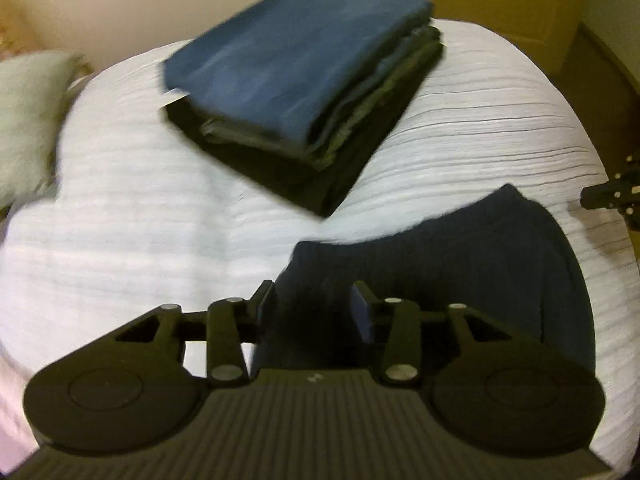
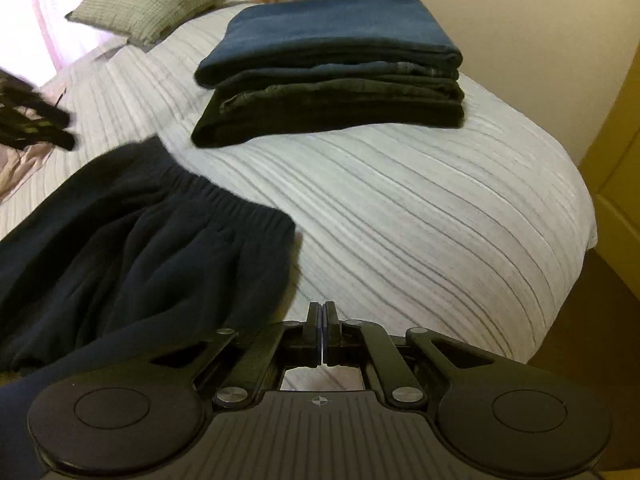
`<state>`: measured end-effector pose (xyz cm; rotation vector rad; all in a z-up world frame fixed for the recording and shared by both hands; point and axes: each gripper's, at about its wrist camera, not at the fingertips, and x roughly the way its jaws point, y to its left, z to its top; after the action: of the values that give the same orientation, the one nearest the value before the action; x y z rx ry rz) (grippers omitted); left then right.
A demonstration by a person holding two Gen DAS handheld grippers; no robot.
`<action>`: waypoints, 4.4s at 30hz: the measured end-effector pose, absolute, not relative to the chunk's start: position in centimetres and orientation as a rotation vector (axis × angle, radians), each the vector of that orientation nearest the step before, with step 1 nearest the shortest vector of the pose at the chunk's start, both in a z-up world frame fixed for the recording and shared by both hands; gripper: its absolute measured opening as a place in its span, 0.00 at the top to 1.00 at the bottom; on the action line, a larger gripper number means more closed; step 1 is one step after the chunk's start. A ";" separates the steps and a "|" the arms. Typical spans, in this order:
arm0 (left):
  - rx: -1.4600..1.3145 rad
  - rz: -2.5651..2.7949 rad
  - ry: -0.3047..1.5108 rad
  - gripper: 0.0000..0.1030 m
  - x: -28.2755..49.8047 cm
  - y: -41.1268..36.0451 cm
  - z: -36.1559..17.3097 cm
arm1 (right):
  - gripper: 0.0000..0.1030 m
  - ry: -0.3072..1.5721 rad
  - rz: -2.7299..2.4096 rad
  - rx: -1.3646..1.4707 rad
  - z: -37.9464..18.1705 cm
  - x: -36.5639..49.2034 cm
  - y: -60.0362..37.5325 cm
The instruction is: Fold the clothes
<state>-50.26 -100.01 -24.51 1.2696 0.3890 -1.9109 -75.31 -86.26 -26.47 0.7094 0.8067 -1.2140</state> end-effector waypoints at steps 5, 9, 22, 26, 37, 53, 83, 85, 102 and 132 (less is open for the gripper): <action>1.232 -1.751 0.497 0.63 -41.4 -92.9 -23.2 | 1.00 0.831 -1.142 0.701 -26.0 -72.5 -85.1; 1.291 -1.590 0.526 0.58 -33.7 -83.1 -23.4 | 0.35 0.831 -1.078 0.716 -25.6 -68.3 -82.9; 1.348 -1.322 0.758 0.59 -17.0 -50.2 -26.8 | 0.21 1.063 -0.530 0.302 -26.3 -46.7 -63.3; 1.371 -1.357 0.700 0.58 -16.6 -45.1 -28.4 | 0.21 1.139 -0.450 0.242 -27.2 -42.8 -59.2; 1.541 -1.435 0.388 0.59 -17.9 -35.5 -34.1 | 0.21 1.255 -0.474 0.196 -29.3 -42.0 -56.3; 1.354 -1.499 0.801 0.99 -17.1 -34.7 -24.6 | 0.21 0.940 -1.160 0.773 -30.2 -58.9 -70.7; 1.404 -1.206 0.570 0.99 -13.1 -39.0 -15.3 | 1.00 0.267 -1.032 1.042 -18.2 -63.6 -83.6; 1.360 -1.150 0.484 0.99 -11.5 -39.5 -12.4 | 1.00 0.231 -1.032 0.998 -16.0 -64.0 -82.9; 1.620 -1.452 1.009 0.98 -23.2 -32.7 -27.3 | 0.99 0.746 -1.280 1.163 -31.5 -73.0 -74.6; 1.237 -1.846 0.435 0.47 -38.0 -89.3 -24.3 | 0.37 0.536 -1.169 1.085 -33.7 -76.8 -95.8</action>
<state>-38.01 -89.25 -24.27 1.2375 0.4349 -1.8457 -76.78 -95.78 -33.66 1.0853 0.5357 -1.1688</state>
